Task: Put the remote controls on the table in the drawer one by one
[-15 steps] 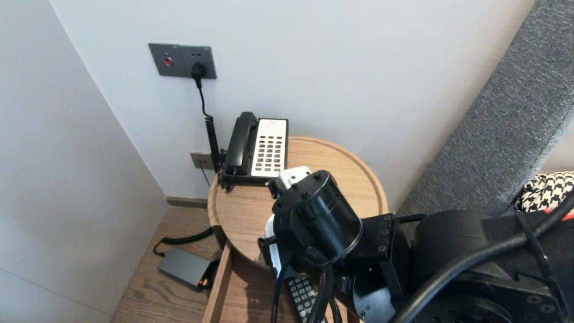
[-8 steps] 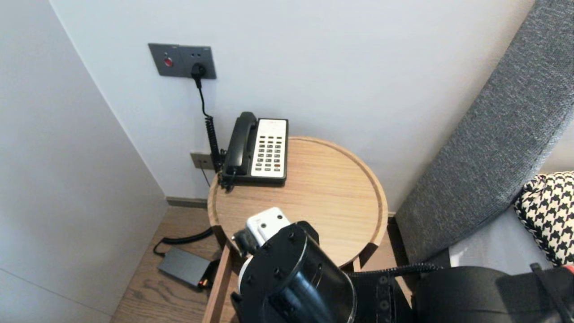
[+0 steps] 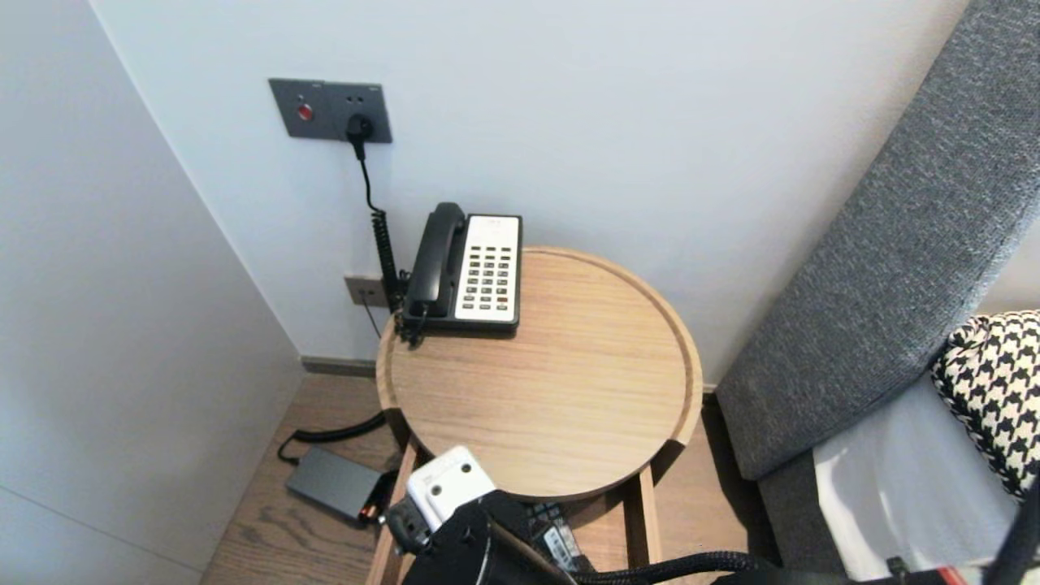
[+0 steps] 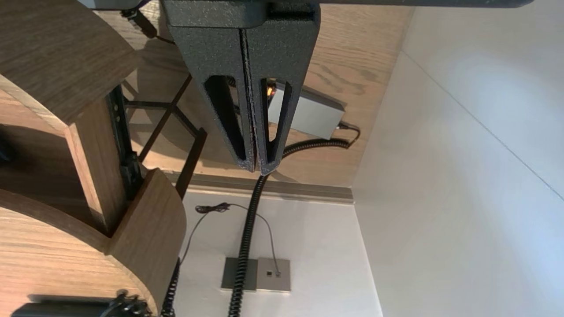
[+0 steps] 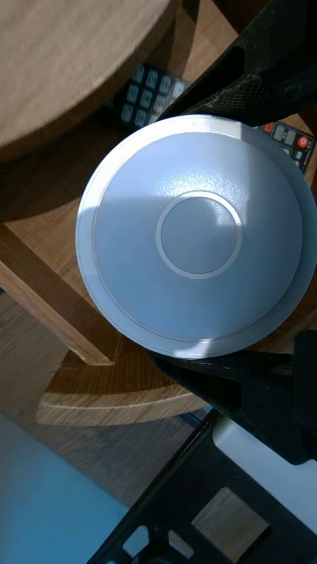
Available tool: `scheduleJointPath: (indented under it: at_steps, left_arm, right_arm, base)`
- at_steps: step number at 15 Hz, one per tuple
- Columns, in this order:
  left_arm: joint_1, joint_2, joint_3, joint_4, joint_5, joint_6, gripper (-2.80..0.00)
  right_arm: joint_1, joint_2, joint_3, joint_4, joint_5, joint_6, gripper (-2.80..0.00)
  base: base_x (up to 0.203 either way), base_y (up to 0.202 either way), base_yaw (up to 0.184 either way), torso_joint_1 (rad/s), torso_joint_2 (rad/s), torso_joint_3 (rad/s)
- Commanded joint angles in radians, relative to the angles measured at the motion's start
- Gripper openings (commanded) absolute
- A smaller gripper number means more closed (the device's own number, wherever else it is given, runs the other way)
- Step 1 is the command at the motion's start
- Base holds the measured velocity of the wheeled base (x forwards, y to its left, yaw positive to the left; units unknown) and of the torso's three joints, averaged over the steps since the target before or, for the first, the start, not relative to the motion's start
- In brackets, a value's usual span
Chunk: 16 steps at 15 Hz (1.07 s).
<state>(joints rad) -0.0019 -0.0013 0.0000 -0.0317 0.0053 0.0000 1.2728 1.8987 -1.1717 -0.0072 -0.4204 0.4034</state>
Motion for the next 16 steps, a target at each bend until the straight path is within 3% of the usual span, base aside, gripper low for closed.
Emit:
scheduleJointPath:
  at_steps: [1, 12, 16]
  left_arm:
    - [0.0, 0.0, 0.009, -0.001, 0.001, 0.0, -2.8]
    - [0.0, 0.0, 0.009, -0.001, 0.0, 0.0, -2.8]
    - [0.0, 0.0, 0.009, -0.001, 0.001, 0.0, -2.8]
  right_arm:
    - [0.005, 0.047, -0.001, -0.002, -0.003, 0.003, -2.8]
    - [0.0, 0.163, -0.036, -0.012, -0.001, 0.003, -2.8]
    - [-0.004, 0.211, -0.027, -0.129, -0.003, -0.001, -2.8]
  base:
    - [0.0, 0.0, 0.0, 0.0, 0.0, 0.0]
    - [0.0, 0.0, 0.0, 0.0, 0.0, 0.0]
    - [0.0, 0.0, 0.0, 0.0, 0.0, 0.0]
